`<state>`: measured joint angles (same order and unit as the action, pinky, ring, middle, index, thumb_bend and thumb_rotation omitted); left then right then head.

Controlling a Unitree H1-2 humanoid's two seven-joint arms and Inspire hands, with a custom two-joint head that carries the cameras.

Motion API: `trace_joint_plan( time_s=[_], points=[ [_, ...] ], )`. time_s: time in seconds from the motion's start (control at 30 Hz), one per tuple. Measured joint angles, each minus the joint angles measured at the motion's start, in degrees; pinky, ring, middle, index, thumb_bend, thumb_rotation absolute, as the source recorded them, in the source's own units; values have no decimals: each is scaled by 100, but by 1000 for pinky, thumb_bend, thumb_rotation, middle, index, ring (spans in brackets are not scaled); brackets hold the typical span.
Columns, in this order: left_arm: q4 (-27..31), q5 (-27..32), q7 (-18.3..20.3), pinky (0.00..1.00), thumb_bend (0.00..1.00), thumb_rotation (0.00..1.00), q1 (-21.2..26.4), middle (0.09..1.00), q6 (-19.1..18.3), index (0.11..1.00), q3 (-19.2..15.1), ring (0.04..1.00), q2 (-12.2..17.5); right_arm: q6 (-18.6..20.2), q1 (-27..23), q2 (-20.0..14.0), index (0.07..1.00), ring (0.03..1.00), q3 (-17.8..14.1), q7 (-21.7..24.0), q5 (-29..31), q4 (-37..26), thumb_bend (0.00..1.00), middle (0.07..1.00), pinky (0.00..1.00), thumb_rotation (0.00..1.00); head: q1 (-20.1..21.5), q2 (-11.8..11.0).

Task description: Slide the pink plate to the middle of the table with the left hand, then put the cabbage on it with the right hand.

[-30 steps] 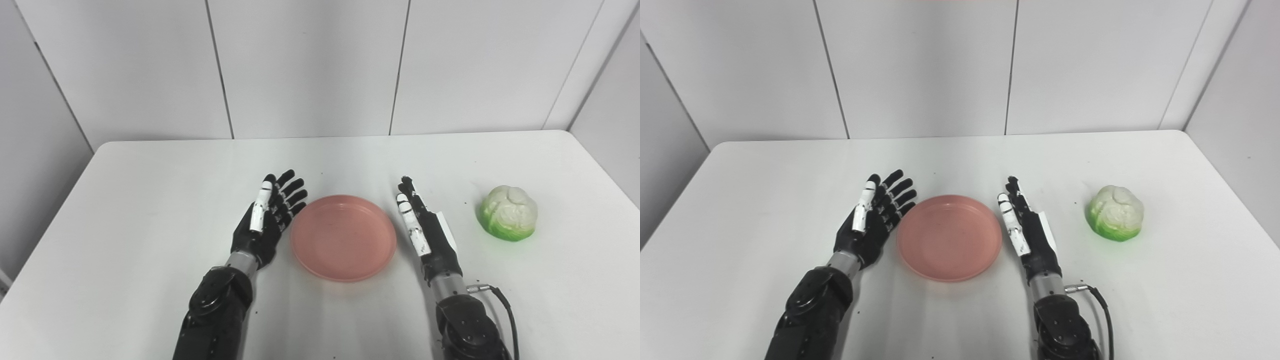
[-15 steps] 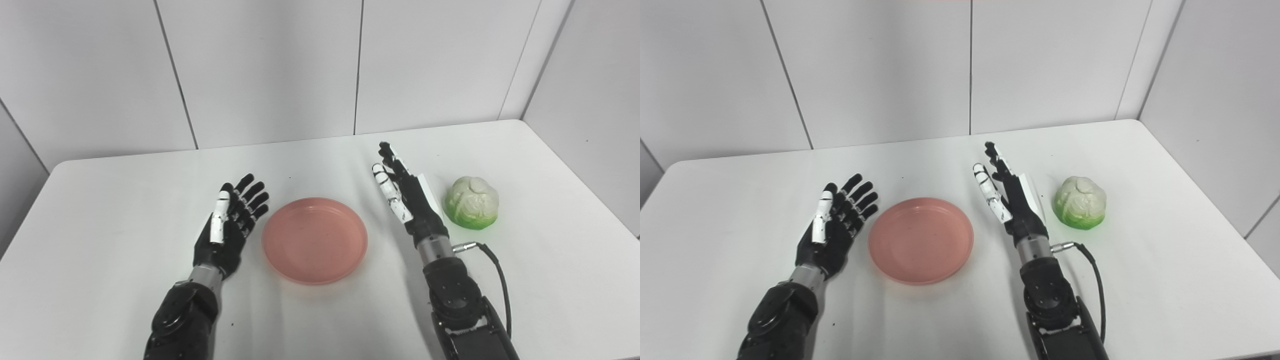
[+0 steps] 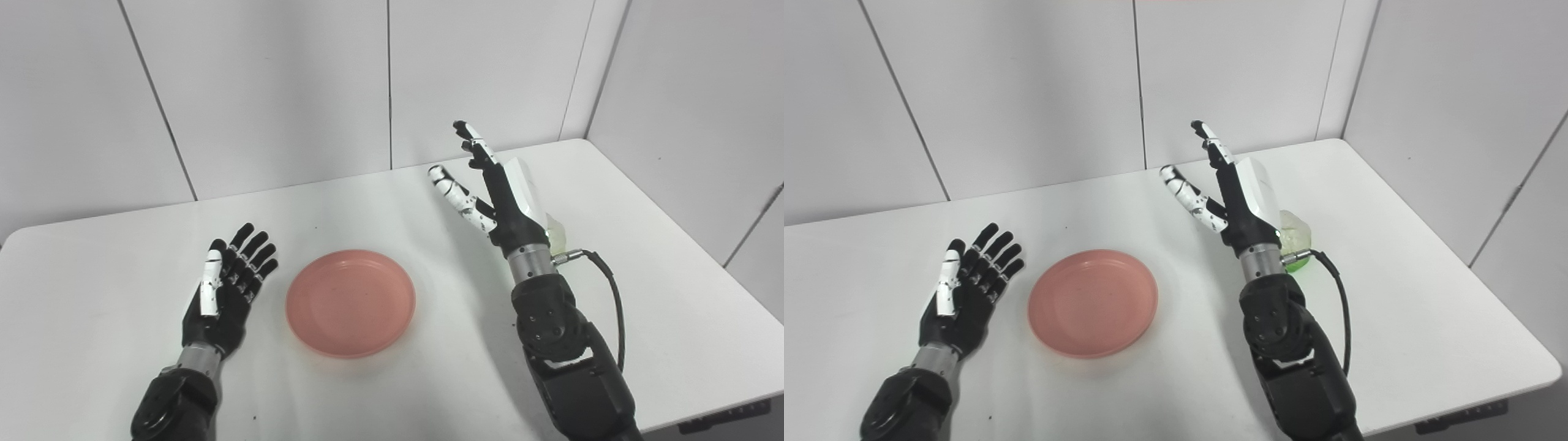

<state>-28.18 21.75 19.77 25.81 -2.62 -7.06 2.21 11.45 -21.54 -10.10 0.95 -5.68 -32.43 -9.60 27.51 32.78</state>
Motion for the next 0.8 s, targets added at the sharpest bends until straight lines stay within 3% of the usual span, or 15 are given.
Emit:
trace_joint_plan(
  time_s=[0.2,0.43,0.8],
  points=[
    [-239,70,188,894,472,1000,100,896,124,895,-66,887,133,194,-2,-37,952,889,-189,-90,-370,-117,982,921,814,656,132,0],
    [-342,87,234,887,468,1000,151,887,132,882,-128,878,169,403,86,-164,1000,954,-537,-116,-364,-192,1000,985,880,599,229,9],
    [-488,188,314,885,467,1000,203,887,137,887,-157,873,301,527,480,-267,1000,944,-884,-175,-314,-173,1000,1000,811,597,317,61]
  ],
)
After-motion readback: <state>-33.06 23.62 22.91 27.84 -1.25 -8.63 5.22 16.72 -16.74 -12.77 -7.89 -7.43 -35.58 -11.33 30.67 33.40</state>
